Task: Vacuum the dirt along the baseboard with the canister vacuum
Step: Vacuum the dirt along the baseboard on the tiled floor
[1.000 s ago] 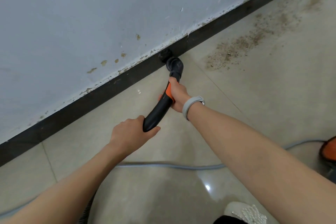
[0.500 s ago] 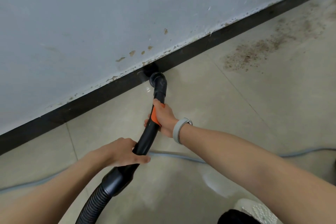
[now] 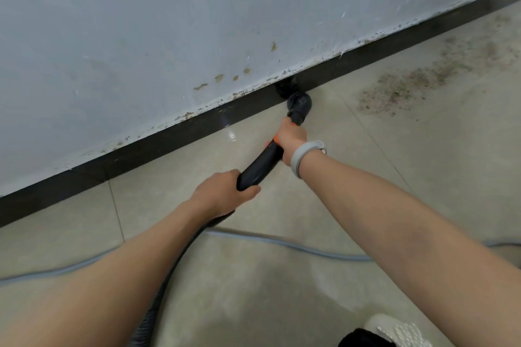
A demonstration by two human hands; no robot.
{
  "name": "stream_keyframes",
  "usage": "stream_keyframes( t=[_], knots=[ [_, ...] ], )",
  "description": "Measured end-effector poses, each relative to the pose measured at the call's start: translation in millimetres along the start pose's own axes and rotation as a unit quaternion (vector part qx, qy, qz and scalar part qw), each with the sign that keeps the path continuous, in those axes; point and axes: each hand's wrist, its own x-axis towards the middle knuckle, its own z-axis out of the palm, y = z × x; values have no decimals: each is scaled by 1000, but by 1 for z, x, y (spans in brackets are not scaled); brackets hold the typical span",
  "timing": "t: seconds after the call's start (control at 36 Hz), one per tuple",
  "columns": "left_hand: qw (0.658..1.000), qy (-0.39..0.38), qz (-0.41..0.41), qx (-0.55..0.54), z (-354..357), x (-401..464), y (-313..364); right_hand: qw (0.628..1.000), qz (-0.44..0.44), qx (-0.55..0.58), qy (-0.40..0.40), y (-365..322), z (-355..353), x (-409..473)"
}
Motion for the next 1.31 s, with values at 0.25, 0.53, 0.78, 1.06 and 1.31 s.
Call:
stream_keyframes(
  t=[0.25, 0.53, 0.78, 1.06, 1.31],
  knots=[
    [1000, 4, -28, -6, -6, -5, -12, 995, 17, -99, -18, 5, 16, 0],
    [989, -142, -13, 41, -2, -28, -19, 986, 56, -58, -145, 35, 4, -38],
    [987, -142, 58, 53, 14, -15, 23, 998, 41, -17, -49, 25, -54, -24],
    [981, -49, 124, 138, 39, 9, 80, 995, 38, 56, 71, 7, -123, 6],
    [974, -13, 153, 165, 51, 28, 114, 987, 38, 116, 105, -2, -163, 31]
  ],
)
